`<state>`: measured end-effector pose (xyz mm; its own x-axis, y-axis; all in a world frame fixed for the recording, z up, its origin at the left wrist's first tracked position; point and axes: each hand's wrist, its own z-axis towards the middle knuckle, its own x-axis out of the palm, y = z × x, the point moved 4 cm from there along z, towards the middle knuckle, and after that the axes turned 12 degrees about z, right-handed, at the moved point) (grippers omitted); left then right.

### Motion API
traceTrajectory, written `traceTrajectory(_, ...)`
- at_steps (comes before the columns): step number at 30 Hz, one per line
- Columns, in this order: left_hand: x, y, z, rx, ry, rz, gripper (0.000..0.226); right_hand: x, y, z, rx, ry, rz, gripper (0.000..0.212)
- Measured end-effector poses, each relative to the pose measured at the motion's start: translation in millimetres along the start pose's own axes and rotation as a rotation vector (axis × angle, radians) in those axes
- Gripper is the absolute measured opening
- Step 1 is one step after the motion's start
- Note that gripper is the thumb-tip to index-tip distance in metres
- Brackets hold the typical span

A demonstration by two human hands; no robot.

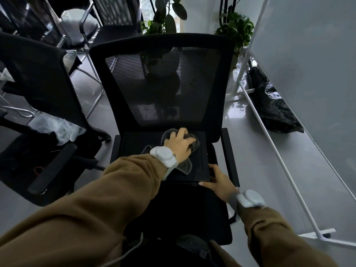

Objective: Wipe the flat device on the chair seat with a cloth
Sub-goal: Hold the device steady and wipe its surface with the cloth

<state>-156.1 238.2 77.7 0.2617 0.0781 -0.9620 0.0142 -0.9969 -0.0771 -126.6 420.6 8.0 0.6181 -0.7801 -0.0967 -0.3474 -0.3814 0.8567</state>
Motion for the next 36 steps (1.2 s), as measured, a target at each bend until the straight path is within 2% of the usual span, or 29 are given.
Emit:
traceTrajectory(5, 13.5, -2.0, -26.6, 0.158, 0.074, 0.046, 0.043, -0.3, -2.2, 1.7, -0.001, -0.008, 0.020, 0.065)
traceTrajectory(11, 26.0, -7.2, -64.8, 0.326, 0.075, 0.104, 0.045, 0.5, -7.2, 0.8, -0.002, -0.020, 0.062, 0.062)
traceTrajectory(18, 24.2, -4.1, -70.2, 0.423, 0.190, 0.067, 0.047, 2.3, -8.8, -1.1, -0.018, -0.063, 0.149, 0.059)
traceTrajectory(28, -9.0, -1.4, -0.2, 0.221, 0.056, 0.061, 0.042, 0.7, -7.4, 5.1, -0.029, -0.064, 0.129, 0.052)
traceTrajectory(36, -27.7, -10.8, 30.7, -0.010, 0.036, 0.107, 0.038, 0.0, -6.4, 3.3, -0.014, -0.077, 0.108, 0.051)
